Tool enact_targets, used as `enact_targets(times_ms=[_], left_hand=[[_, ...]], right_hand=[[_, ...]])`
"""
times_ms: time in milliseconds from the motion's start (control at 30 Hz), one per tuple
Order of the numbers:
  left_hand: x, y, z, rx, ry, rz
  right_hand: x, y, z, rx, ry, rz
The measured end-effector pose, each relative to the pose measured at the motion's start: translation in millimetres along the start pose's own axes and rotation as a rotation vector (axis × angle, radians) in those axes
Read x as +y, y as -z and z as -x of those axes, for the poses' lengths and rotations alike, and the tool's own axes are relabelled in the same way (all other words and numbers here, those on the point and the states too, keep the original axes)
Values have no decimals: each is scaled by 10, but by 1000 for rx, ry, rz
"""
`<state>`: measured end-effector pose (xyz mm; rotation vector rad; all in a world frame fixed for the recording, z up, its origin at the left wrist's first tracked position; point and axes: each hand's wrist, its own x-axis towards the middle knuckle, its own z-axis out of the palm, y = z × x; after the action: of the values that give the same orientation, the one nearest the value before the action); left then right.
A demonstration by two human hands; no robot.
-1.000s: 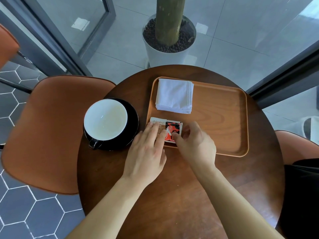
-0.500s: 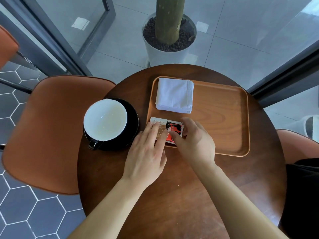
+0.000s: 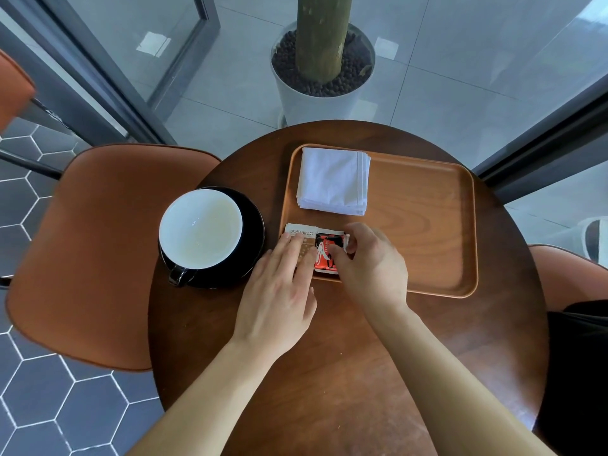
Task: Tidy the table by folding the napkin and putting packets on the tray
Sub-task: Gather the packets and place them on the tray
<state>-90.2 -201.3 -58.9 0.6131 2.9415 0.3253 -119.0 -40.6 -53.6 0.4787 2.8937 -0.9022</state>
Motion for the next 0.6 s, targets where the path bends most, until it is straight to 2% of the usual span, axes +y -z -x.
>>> enact_targets(times_ms=[600], left_hand=[[9, -1, 6, 0, -2, 21]], right_hand=[[33, 49, 45, 12, -15, -26]])
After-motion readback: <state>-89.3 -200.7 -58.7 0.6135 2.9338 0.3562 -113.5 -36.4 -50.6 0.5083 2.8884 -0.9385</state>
